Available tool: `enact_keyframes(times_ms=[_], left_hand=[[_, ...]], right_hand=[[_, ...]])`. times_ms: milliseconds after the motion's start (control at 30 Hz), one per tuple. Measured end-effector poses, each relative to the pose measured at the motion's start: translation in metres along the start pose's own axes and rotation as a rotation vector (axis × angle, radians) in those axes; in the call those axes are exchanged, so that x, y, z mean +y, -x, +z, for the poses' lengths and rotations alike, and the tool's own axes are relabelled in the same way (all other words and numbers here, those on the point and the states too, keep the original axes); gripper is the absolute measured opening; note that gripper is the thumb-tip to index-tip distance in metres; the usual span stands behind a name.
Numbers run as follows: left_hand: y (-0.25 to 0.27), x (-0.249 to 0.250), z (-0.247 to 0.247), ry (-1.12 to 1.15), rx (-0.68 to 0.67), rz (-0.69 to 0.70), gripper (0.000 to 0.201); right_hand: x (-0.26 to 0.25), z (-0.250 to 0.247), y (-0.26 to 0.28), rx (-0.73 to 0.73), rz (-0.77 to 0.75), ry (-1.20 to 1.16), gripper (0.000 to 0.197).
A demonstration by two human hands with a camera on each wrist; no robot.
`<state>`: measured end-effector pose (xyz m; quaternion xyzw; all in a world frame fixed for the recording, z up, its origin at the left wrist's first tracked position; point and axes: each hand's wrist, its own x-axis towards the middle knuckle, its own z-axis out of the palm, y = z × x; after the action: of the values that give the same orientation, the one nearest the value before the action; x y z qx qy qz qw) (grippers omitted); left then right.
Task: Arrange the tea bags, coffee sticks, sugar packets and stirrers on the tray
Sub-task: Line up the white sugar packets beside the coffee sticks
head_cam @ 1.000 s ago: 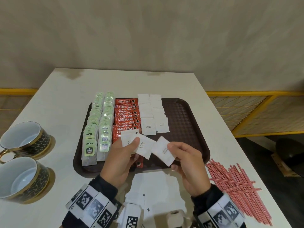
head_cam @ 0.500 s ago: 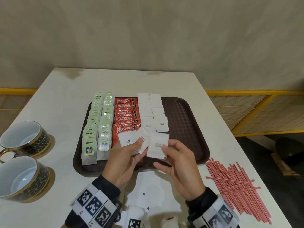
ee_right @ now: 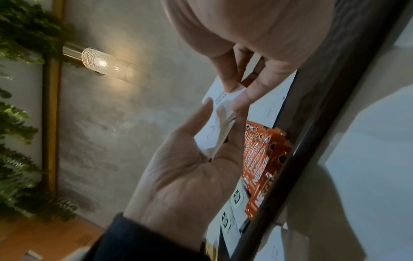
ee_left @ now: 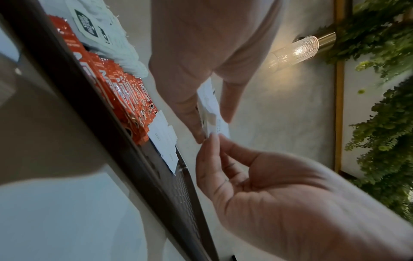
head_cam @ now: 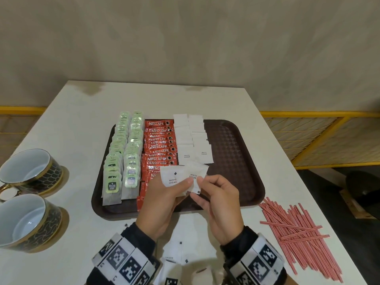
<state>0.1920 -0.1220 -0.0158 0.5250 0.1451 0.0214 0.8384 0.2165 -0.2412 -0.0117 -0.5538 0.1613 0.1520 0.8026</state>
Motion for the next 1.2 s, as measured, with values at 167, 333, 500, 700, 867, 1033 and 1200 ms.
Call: enact_keyframes(times_ms=[167,333,500,700,867,1033,1200], left_hand=[[-0.003,-0.006,-0.007,-0.049,0.104,0.04,0.029],[-0.005,-0.007,-0.014,-0.081,0.103,-0.007,0.032],[-0.007,-0.006,-0.016,0.042,0.167,-0.04,0.019],[-0.011,0.001,-0.04,0.105,0.331,-0.046,0.012],[-0.01,0.001,-0.049,0.1,0.33,-0.043,0.02],[-0.011,0.003,-0.054,0.128,0.352,-0.044,0.021],[-0.012,0.003,-0.053,0.13,0.361,-0.046,0.021]], right_hand=[[0.005,0.0,-0.001,-0.001,-0.027,0.184,0.003],[-0.023,-0.003,-0.016,-0.188,-0.078,0.443,0.023],[-0.052,-0.002,-0.056,-0.262,-0.164,0.62,0.006],[-0.089,0.019,-0.124,-0.432,-0.327,1.387,0.021],[-0.083,0.05,-0.148,-0.615,-0.358,1.704,0.03],[-0.079,0.065,-0.161,-0.661,-0.385,1.774,0.028],[-0.074,0.067,-0.164,-0.669,-0.42,1.787,0.043]])
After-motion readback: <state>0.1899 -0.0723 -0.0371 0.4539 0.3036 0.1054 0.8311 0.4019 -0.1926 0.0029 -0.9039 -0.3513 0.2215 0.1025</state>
